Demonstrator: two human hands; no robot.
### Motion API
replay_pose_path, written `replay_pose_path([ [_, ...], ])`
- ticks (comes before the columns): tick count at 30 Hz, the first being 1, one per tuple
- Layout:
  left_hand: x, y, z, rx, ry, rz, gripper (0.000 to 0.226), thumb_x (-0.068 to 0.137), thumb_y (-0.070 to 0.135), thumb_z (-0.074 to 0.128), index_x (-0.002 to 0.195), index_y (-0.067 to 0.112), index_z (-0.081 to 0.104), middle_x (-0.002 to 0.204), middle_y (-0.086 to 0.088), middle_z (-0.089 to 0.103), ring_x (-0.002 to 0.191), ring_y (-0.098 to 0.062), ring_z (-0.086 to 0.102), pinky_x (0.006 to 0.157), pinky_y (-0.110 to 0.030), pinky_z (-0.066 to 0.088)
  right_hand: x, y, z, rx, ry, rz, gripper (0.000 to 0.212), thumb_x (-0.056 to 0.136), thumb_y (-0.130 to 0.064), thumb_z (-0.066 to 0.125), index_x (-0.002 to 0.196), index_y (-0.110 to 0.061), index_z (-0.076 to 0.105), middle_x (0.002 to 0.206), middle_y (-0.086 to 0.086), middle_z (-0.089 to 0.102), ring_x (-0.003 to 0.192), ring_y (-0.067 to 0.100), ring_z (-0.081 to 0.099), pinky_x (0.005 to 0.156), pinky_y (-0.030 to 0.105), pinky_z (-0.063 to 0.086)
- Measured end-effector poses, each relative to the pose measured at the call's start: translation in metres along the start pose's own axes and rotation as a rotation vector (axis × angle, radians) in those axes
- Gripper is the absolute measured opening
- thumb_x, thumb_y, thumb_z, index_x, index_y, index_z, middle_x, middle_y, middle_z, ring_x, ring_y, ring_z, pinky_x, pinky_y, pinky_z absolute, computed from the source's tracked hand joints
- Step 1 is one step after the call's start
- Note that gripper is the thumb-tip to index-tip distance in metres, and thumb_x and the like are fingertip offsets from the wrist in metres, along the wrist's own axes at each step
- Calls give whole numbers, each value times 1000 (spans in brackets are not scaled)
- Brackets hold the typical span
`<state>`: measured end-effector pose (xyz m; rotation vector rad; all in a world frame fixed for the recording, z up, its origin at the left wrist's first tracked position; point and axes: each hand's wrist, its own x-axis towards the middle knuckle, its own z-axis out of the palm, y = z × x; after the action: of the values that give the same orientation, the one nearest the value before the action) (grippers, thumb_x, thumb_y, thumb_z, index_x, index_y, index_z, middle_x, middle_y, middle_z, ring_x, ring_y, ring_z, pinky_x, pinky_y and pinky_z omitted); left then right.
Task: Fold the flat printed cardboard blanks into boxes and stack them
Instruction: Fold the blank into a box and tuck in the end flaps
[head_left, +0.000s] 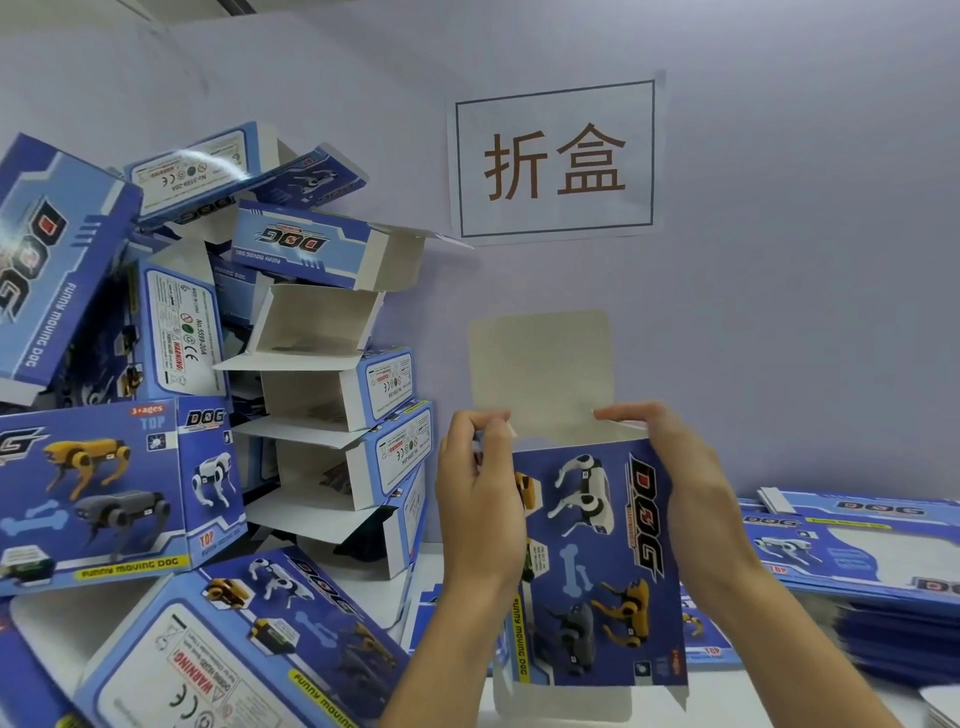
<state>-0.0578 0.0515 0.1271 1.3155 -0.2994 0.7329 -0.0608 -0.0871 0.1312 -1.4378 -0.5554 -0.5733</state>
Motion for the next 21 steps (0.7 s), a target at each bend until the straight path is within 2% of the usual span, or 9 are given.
replay_pose_path([
  [2, 0, 0, 0, 8, 0, -3, 21, 103, 15, 43, 95, 22, 61, 74, 30, 57, 61, 5, 52, 49, -11, 42, 1, -4, 1, -30, 2, 53, 25, 88, -45, 45, 91, -32, 67, 74, 38, 47, 60, 40, 51, 60, 43, 44],
  [4, -2, 3, 0, 0, -18, -13, 21, 101, 8, 41, 94, 20, 57, 69, 26, 55, 53, 2, 47, 44, -13, 39, 2, -2, -1, -15, 22, 84, 15, 93, -34, 47, 94, -37, 61, 70, 34, 48, 60, 34, 51, 56, 40, 44],
  [7, -5, 8, 1, -63, -38, -57, 21, 100, 5, 42, 100, 25, 50, 77, 19, 56, 56, -5, 48, 42, -16, 39, 4, 4, -6, 17, 78, 114, 35, 99, -15, 42, 102, -48, 52, 73, 19, 51, 61, 29, 51, 48, 34, 45],
  [9, -6, 10, 2, -75, -54, -62, 29, 100, 4, 41, 107, 31, 48, 81, 20, 57, 60, -5, 54, 44, -15, 42, 5, 5, -7, 23, 100, 148, 39, 99, -14, 42, 111, -50, 50, 70, 15, 49, 58, 26, 51, 45, 32, 46],
  [11, -7, 9, 2, -60, -70, -64, 35, 100, 5, 40, 119, 35, 47, 89, 20, 56, 57, 7, 54, 46, -10, 42, 5, 4, -8, 26, 98, 181, 38, 98, -17, 43, 121, -47, 51, 64, 6, 53, 53, 20, 53, 44, 29, 46],
  [13, -5, 9, 2, -58, -86, -96, 38, 101, 9, 39, 127, 36, 46, 98, 17, 53, 54, 13, 52, 48, -11, 43, 4, 2, -7, 46, 53, 205, 35, 92, -25, 49, 118, -47, 57, 66, 3, 63, 53, 18, 59, 44, 27, 48],
  [16, -1, 7, -1, -63, -99, -129, 35, 102, 11, 37, 114, 40, 52, 90, 24, 59, 54, 9, 52, 49, -14, 44, 3, -2, -5, 83, -18, 210, 33, 77, -33, 47, 97, -51, 67, 76, 6, 72, 55, 18, 65, 46, 28, 51],
  [18, 0, 7, -1, -58, -87, -124, 34, 101, 10, 37, 107, 38, 54, 84, 21, 62, 56, 9, 51, 49, -12, 43, 3, -1, -4, 115, 1, 224, 30, 83, -27, 50, 105, -42, 65, 77, 9, 71, 56, 20, 64, 46, 31, 52],
  [21, -1, 6, -1, -41, -77, -110, 32, 99, 9, 37, 106, 35, 55, 95, 6, 60, 59, 9, 50, 48, -8, 41, 3, 1, -4, 148, 42, 235, 26, 95, -18, 47, 112, -30, 62, 81, 9, 72, 59, 23, 66, 48, 33, 54],
])
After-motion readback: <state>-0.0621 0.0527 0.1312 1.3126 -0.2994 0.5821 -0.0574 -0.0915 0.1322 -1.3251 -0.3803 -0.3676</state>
